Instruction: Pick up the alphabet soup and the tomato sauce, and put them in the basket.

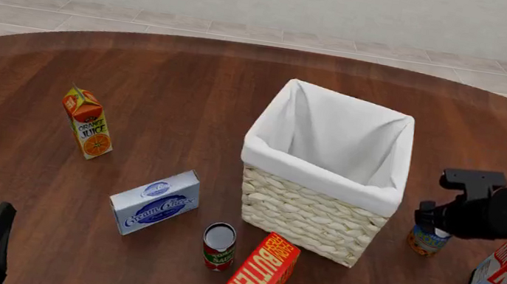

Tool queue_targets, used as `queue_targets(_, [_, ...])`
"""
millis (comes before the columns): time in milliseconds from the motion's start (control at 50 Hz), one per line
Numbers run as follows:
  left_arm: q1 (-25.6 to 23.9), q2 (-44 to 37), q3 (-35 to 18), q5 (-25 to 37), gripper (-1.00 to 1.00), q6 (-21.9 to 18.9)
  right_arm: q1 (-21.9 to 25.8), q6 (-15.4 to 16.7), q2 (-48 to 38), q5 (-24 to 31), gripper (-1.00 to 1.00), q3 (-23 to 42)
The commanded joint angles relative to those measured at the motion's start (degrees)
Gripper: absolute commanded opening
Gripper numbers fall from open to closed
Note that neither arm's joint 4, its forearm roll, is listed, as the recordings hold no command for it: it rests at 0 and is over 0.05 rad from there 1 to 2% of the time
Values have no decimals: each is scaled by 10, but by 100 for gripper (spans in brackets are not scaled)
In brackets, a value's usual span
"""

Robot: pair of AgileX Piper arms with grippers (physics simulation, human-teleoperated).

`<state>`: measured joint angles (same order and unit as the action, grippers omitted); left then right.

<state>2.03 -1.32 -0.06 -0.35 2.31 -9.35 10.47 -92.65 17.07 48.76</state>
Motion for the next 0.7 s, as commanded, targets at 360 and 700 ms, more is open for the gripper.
queue_targets(360, [0, 0, 0, 0, 100, 0, -10, 5, -13, -25, 100, -22])
queue_targets(700, [0, 0, 0, 0, 100, 0, -9, 5, -24, -36, 100, -27])
